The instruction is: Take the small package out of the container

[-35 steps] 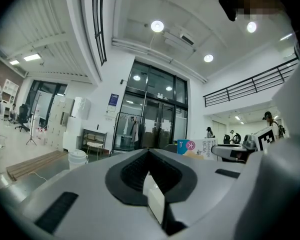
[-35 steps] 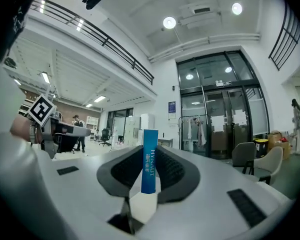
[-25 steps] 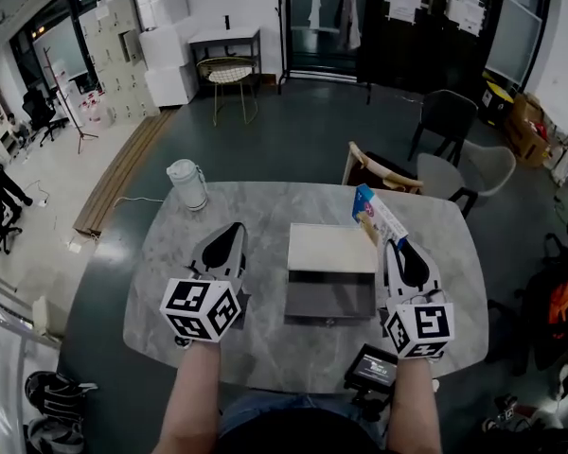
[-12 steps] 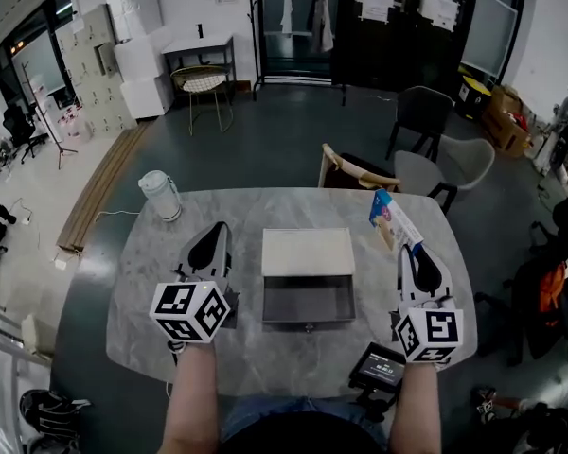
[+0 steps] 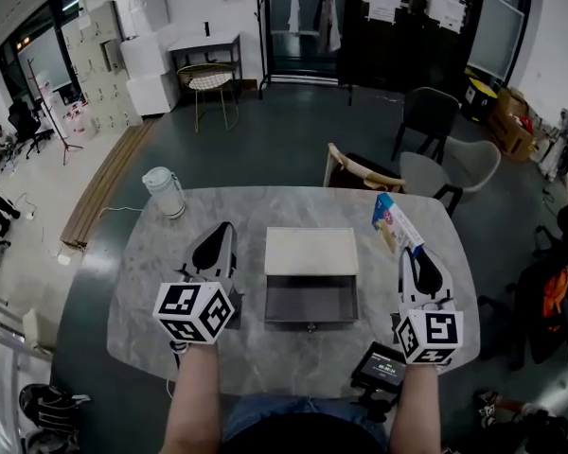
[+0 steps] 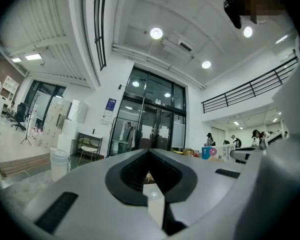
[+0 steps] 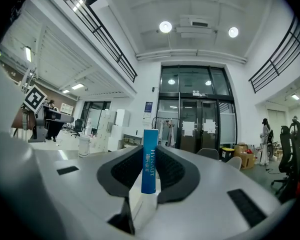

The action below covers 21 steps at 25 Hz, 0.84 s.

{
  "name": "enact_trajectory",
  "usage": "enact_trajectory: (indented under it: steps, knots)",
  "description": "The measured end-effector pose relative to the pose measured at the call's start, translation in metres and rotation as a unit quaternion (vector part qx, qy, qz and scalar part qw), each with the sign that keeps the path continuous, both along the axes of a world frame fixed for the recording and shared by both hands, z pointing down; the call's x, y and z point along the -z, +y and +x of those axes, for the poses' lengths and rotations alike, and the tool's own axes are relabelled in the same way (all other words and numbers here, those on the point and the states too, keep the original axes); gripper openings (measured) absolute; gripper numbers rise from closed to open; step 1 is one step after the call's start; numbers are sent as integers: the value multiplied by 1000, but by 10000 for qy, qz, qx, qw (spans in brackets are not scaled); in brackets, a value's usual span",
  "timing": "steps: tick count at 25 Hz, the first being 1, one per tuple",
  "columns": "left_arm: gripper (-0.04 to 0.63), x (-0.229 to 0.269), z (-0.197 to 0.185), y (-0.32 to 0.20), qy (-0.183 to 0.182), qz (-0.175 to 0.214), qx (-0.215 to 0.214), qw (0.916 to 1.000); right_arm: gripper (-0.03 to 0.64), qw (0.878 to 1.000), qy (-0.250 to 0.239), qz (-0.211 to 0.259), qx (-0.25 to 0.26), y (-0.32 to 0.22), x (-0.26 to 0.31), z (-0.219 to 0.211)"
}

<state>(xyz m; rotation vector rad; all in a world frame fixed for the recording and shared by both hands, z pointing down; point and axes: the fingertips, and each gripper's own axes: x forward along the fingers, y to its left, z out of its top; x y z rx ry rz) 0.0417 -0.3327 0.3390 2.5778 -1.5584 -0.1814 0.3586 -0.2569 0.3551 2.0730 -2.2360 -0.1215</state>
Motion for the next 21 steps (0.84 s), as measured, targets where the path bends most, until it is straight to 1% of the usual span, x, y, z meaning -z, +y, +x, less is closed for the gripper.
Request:
enact_trajectory:
  steps: [21]
  knots:
    - [8,2,3,3,-82,52,-123,9999,94,9999,-69,85,-29,3,4,0]
